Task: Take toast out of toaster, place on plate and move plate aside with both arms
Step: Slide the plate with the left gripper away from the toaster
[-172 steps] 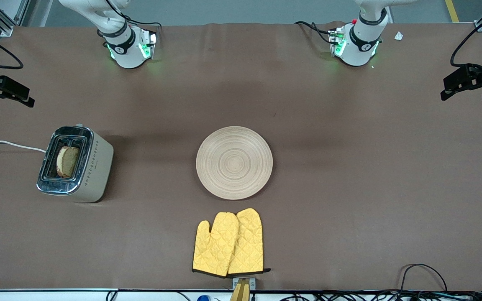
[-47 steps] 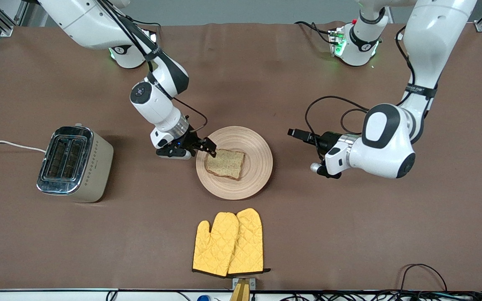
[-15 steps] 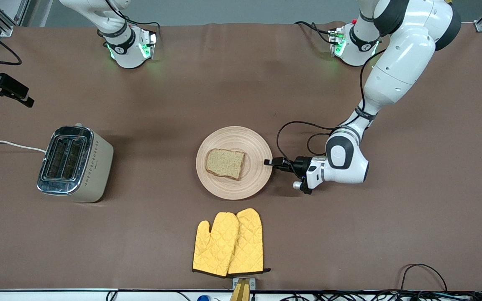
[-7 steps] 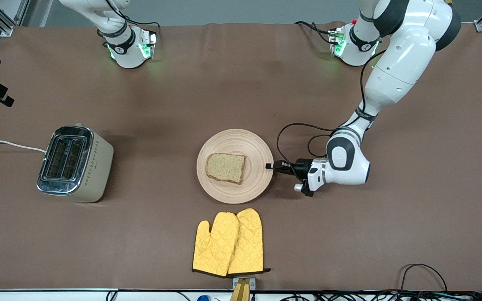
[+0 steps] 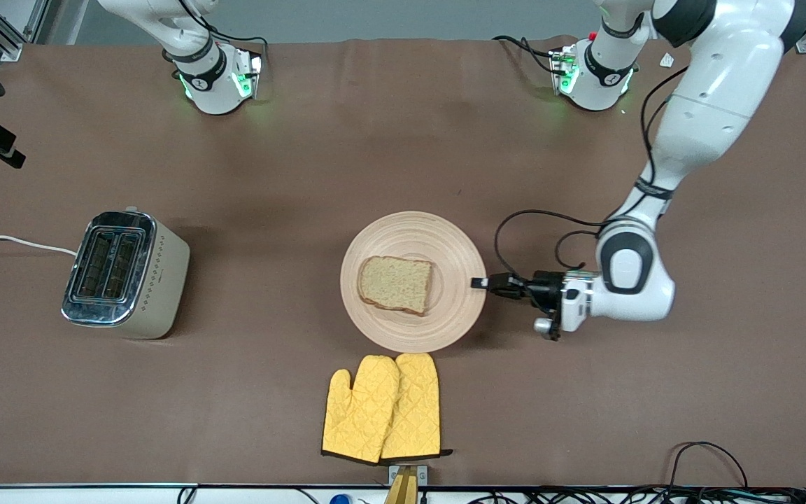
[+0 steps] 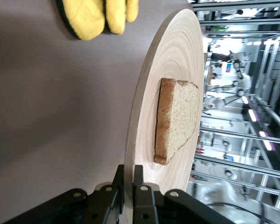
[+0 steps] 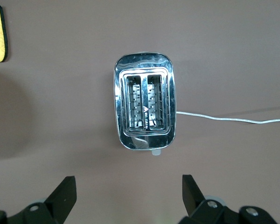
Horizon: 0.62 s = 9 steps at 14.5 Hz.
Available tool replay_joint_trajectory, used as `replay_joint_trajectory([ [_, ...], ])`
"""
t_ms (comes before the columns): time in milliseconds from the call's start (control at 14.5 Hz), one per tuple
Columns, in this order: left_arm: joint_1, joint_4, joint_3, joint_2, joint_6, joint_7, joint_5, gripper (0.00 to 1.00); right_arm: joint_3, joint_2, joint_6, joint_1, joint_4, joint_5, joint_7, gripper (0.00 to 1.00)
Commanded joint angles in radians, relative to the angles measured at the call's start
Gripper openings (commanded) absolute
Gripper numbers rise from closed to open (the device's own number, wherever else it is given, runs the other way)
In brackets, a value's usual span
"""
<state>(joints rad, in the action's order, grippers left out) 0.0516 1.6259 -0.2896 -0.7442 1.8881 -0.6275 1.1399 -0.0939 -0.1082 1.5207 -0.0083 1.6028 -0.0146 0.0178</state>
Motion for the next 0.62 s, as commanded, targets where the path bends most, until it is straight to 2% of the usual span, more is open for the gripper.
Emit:
replay_joint_trajectory([
  [0,0.138,0.002,-0.008,0.034,-0.122,0.008,-0.098,0.0,-0.004,-0.004,-0.01,0.007,-0.006,-0.015,0.005,1.0],
  [206,0.292,-0.043,-0.008,0.031,-0.191,0.008,-0.207,0.0,-0.004,0.018,-0.008,-0.004,-0.046,-0.016,0.002,1.0],
  [550,0.496,-0.124,-0.002,-0.016,-0.195,-0.004,-0.423,0.0,0.0,0.082,-0.045,-0.03,-0.141,-0.01,0.004,1.0],
])
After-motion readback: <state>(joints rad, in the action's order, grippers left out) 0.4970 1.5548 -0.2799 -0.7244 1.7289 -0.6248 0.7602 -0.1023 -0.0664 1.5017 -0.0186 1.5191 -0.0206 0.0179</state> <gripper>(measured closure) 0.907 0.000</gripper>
